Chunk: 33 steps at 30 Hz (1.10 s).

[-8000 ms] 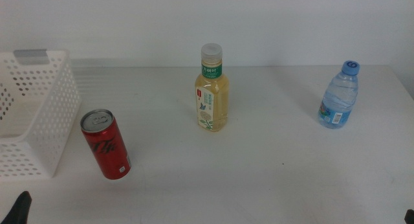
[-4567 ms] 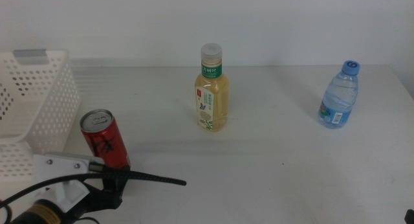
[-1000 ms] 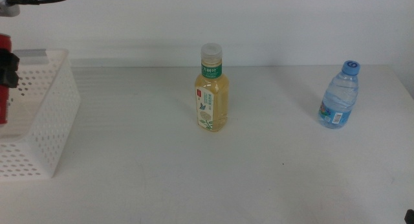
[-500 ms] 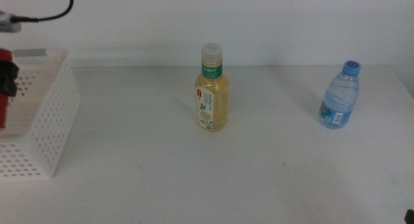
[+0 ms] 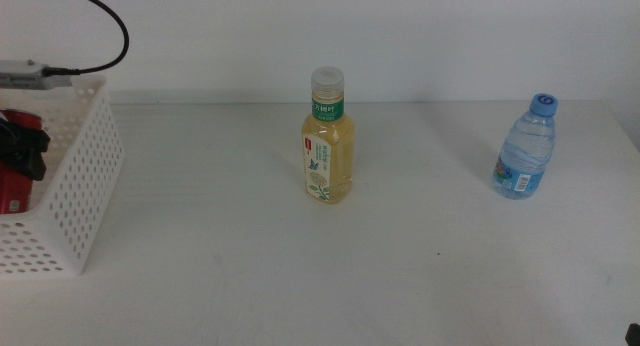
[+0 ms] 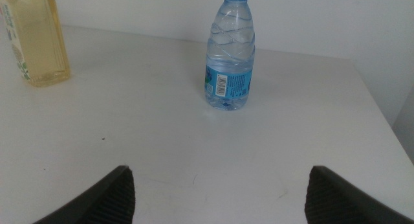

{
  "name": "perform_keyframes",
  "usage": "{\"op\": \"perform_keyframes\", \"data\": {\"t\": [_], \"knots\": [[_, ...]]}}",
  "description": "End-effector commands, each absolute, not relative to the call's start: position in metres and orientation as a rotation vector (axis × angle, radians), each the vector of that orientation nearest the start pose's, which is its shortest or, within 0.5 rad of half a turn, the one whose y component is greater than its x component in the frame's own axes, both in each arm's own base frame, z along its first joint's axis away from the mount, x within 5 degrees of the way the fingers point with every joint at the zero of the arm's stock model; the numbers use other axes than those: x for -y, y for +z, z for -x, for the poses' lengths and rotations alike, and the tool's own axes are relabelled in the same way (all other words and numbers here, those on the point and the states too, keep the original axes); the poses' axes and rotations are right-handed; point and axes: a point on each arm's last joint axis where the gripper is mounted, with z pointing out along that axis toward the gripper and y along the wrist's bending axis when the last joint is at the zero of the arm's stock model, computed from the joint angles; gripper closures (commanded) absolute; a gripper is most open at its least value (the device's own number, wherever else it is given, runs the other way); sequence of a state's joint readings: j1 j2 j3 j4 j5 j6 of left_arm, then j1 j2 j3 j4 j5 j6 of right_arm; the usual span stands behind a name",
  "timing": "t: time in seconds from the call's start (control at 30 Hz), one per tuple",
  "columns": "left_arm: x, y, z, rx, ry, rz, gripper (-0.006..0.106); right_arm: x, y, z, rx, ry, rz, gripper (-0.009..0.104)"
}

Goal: Use arms to grab the bottles and put them into the dustbin to the left of the table.

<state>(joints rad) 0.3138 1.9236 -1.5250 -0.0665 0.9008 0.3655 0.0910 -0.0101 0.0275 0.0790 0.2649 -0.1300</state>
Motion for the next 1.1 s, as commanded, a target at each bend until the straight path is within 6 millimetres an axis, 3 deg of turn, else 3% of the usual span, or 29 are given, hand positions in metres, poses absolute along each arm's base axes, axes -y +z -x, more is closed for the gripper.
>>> {"op": "perform_keyframes", "data": {"t": [0.0, 0.2, 0.23, 0.27, 0.43, 0.67, 0.9, 1.07], "knots": [[-0.123, 0.267, -0.396, -2.646, 0.126, -0.016, 0.095, -0.006, 0.191, -0.054, -1.653, 0.022, 0.140, 0.025], [-0.122, 0.261, -0.398, -2.660, 0.110, -0.014, 0.063, -0.006, 0.191, -0.054, -1.653, 0.022, 0.140, 0.025], [-0.122, 0.261, -0.398, -2.660, 0.110, -0.014, 0.056, -0.006, 0.191, -0.054, -1.653, 0.022, 0.140, 0.025], [-0.122, 0.261, -0.398, -2.661, 0.114, -0.016, 0.036, -0.006, 0.191, -0.054, -1.653, 0.022, 0.140, 0.025], [-0.123, 0.260, -0.397, -2.668, 0.122, -0.021, 0.010, -0.006, 0.191, -0.054, -1.653, 0.022, 0.140, 0.025], [-0.121, 0.276, -0.390, -2.646, 0.128, 0.028, 0.010, -0.006, 0.191, -0.054, -1.653, 0.022, 0.140, 0.025], [-0.110, 0.335, -0.364, -2.493, 0.129, 0.080, 0.016, -0.006, 0.191, -0.054, -1.653, 0.022, 0.140, 0.025], [-0.079, 0.372, -0.339, -2.310, 0.024, 0.032, 0.021, -0.006, 0.191, -0.054, -1.653, 0.022, 0.140, 0.025]]}}
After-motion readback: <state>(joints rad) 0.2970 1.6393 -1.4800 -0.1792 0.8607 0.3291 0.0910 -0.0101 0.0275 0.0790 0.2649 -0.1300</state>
